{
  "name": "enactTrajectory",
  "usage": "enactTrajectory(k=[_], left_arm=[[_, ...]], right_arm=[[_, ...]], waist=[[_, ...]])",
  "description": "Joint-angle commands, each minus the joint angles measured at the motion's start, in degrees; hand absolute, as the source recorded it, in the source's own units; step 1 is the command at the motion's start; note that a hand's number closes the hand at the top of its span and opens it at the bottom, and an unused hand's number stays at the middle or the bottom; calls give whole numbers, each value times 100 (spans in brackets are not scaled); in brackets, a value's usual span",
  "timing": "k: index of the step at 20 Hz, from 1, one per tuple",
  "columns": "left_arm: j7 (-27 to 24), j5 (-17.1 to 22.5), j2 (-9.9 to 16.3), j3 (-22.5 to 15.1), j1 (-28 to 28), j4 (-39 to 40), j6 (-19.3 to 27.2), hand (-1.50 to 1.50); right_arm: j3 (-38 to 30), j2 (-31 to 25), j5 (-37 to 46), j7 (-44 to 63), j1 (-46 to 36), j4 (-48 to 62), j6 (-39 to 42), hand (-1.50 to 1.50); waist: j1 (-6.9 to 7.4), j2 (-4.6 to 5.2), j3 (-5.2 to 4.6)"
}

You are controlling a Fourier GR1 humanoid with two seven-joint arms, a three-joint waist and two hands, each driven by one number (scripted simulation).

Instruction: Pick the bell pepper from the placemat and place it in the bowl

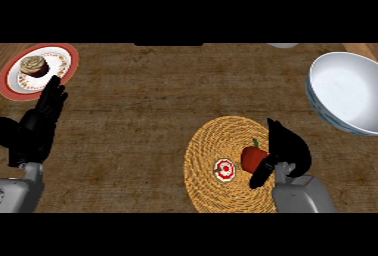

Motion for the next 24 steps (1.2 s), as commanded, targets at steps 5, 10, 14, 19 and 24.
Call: enactTrajectory(k=[5, 10, 14, 19, 24], left_arm=[[-160, -71, -33, 306, 138, 98, -352, 0], [-86, -195, -176, 407, 355, -164, -394, 0], [-158, -309, -429, 349, 186, 27, -365, 0], [71, -434, -401, 632, 243, -181, -599, 0], [-305, -715, -729, 452, 272, 90, -460, 0]], right_arm=[[273, 54, 140, 552, -70, 673, -775, -150], [216, 53, 255, 438, 135, 614, -743, -150], [73, 54, -292, 313, -162, 1243, -833, 150], [-122, 49, 5, -446, -418, 1686, -1015, 150], [-48, -36, 87, -818, -217, 1750, -1341, 150]], waist=[[7, 6, 0], [3, -2, 0], [10, 5, 1], [9, 2, 1], [-12, 4, 0]])
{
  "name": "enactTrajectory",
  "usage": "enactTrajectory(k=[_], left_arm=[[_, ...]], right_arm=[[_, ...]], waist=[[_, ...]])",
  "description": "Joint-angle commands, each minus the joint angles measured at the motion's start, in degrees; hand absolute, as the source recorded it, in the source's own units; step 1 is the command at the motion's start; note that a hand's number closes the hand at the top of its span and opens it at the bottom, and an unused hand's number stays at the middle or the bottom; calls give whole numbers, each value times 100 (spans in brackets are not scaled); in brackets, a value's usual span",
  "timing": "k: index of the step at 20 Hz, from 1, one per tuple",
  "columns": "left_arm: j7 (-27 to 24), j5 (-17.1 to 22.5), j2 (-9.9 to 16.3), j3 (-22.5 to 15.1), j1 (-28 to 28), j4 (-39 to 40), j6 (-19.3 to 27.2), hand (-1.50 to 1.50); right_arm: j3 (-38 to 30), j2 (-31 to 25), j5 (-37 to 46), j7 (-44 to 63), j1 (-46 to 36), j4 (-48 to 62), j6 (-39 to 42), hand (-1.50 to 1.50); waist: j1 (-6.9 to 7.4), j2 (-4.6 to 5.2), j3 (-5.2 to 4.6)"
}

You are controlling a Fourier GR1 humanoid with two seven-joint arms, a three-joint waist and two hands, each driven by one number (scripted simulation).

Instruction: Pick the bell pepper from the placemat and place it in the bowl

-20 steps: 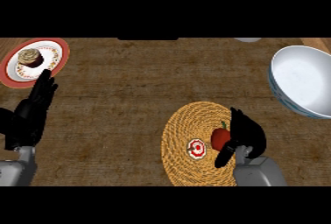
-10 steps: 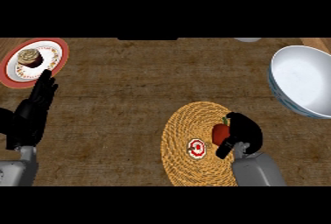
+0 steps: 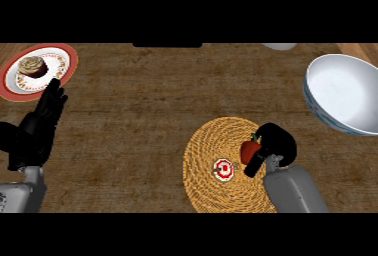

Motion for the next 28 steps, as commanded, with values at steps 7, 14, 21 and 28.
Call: enactTrajectory(k=[7, 14, 21, 28], left_arm=[[-76, -236, -246, 109, 27, 5, -81, 0], [-121, -157, -165, 50, -247, 1, -229, 0], [28, -98, -67, 125, -221, 61, -359, 0], [141, -178, -131, 101, -295, 90, -286, 0]], right_arm=[[130, -36, 768, 148, -66, 115, -621, 150], [-1538, -396, 777, 755, -2992, 2491, -1357, 150], [-1147, -958, 2028, 1462, -4292, 2901, -1558, 150], [-1374, -1204, 2762, 1712, -5131, 2941, -2159, 150]], waist=[[25, 70, 77], [448, 229, 83], [261, 118, 67], [168, 113, 74]])
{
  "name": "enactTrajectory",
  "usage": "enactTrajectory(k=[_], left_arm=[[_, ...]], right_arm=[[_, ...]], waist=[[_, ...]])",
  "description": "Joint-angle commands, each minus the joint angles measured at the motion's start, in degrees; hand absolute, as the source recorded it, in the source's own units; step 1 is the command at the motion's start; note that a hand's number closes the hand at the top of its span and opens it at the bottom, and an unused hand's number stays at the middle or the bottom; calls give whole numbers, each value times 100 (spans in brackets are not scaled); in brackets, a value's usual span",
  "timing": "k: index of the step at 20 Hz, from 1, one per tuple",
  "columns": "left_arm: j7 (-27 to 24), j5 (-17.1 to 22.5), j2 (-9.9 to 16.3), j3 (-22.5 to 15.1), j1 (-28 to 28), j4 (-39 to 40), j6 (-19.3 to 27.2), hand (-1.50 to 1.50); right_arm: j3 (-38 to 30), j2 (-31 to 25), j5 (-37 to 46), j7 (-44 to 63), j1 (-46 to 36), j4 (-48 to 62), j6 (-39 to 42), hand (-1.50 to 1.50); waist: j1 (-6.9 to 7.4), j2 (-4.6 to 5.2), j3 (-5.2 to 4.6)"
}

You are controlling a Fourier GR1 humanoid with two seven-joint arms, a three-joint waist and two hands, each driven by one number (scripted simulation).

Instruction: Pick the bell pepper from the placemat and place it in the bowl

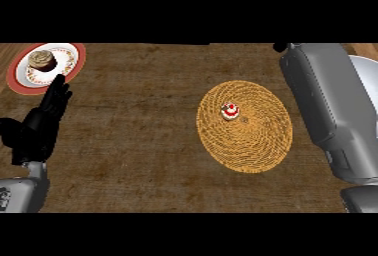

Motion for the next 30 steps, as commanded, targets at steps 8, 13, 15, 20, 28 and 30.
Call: enactTrajectory(k=[8, 13, 15, 20, 28, 30], left_arm=[[21, -170, -160, 94, -266, 391, 216, 0], [162, 197, 218, 445, -35, 63, -211, 0], [69, 117, 185, 421, -53, 56, -200, 0], [183, -129, -123, 220, 156, -273, 94, 0], [255, -127, -166, 199, 134, -280, -126, 0], [-34, -33, -70, 353, 90, 28, -200, 0]], right_arm=[[-763, -539, 374, 472, -453, 0, -627, 150], [-1256, -864, -6, -363, 414, -186, -1314, 150], [-1441, -982, -125, -466, 339, 31, -1325, 150], [-1807, -1386, -481, -1333, 858, 499, -2078, 150], [-2177, -1859, -1006, -2502, 1259, 1488, -2900, 150], [-2354, -1963, -934, -1522, 1218, 2040, -1629, 150]], waist=[[-189, -15, 7], [-194, -37, 12], [-171, -29, 10], [-139, -21, 13], [-127, -11, 14], [-121, 29, 10]])
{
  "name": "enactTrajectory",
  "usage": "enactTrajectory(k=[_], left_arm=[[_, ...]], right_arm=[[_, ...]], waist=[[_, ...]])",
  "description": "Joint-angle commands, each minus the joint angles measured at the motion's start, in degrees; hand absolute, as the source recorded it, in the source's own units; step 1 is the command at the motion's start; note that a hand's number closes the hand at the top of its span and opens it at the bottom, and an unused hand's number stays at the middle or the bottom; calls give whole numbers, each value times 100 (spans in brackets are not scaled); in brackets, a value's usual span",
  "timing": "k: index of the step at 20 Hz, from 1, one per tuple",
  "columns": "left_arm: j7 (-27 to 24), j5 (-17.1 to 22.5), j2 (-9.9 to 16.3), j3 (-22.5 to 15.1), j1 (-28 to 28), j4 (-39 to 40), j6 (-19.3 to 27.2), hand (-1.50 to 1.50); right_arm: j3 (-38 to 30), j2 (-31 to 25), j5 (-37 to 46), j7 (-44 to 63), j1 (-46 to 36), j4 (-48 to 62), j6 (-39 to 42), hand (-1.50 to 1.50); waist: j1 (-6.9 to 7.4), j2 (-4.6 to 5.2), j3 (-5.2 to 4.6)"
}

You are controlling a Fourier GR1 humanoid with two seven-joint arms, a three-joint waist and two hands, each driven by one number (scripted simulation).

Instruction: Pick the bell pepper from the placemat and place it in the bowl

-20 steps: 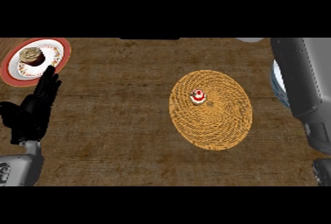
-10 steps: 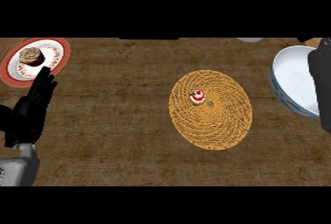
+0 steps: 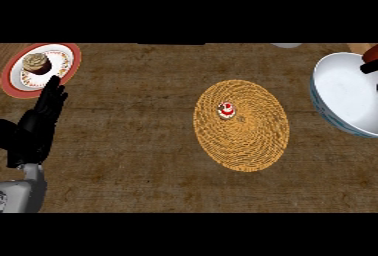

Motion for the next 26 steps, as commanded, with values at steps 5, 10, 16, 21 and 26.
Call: enactTrajectory(k=[5, 10, 16, 21, 26], left_arm=[[-83, -2, -10, 116, 3, 77, -48, 0], [2, -39, 10, 113, 115, -72, -89, 0], [-204, 28, 65, 279, 153, 127, -124, 0], [-255, -56, -23, 249, 320, 243, -82, 0], [-107, -68, 9, 313, 419, -144, -20, 0]], right_arm=[[-827, -370, -1058, -692, 301, 827, 354, -150], [-1141, -213, -1748, -1888, 679, 375, -103, -150], [-2066, 130, -2970, -2855, 623, -751, -1343, -150], [-2523, 460, -4070, -3418, 1418, -2036, -955, -150], [-2681, 826, -4643, -2865, 2814, -3798, -13, -150]], waist=[[-9, -6, 6], [-55, -31, 9], [-190, -74, 16], [-318, -121, -3], [-379, -152, -13]])
